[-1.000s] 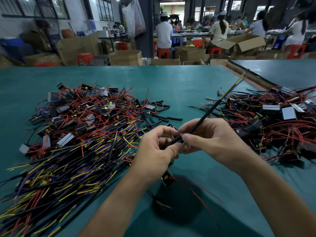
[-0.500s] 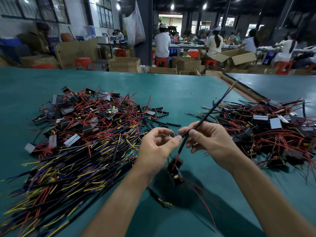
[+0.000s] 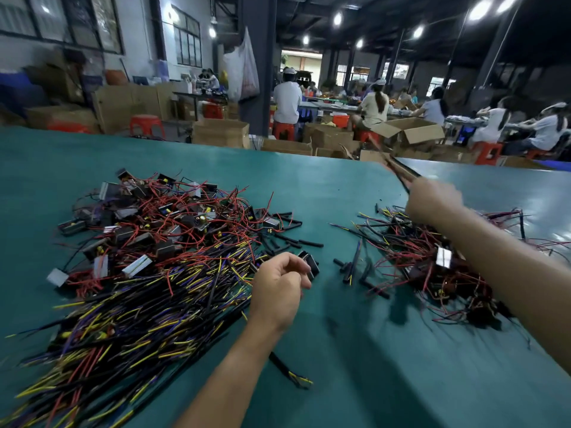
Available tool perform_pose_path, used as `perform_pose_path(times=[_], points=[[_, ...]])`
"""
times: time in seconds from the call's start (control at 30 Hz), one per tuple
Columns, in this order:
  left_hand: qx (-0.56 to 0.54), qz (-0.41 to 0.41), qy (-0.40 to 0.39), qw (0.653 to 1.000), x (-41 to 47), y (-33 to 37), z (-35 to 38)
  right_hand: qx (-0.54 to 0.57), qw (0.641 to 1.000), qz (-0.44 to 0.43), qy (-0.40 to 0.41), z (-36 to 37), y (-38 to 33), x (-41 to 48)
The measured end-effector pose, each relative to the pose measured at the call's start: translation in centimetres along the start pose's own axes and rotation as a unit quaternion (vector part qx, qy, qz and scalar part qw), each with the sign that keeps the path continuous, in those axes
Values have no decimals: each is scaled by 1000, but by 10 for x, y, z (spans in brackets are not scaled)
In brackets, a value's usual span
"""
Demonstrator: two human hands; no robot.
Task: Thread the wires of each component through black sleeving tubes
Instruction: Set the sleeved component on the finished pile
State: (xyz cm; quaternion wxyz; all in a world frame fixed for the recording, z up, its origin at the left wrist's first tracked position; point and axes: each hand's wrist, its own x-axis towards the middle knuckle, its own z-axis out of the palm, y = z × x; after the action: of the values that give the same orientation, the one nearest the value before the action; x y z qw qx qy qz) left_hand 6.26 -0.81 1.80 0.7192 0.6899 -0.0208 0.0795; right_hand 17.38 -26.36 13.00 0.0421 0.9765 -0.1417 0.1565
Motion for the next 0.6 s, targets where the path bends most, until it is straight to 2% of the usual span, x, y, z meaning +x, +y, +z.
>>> perform_pose_path(times=[0.13,0.23,0.3,0.37,0.5,0.6], points=[[22,-8,-18,1000,-1,-2,-1,17,996,26,-89,51,9,-5],[52,-3,-30,998,0,-4,2,78,996,15,-33,55,4,-6],[75,-2,-39,996,0,-6,3,105,993,-44,10,47,-10,-12],[119,10,-45,992,-2,-9,5,122,986,-115,0,38,-27,-26],[223,25,-88,970,-4,-16,6,79,958,-241,-134,31,-67,-60],[320,19,-137,937,-6,-22,9,98,933,-289,-193,31,-91,-79]])
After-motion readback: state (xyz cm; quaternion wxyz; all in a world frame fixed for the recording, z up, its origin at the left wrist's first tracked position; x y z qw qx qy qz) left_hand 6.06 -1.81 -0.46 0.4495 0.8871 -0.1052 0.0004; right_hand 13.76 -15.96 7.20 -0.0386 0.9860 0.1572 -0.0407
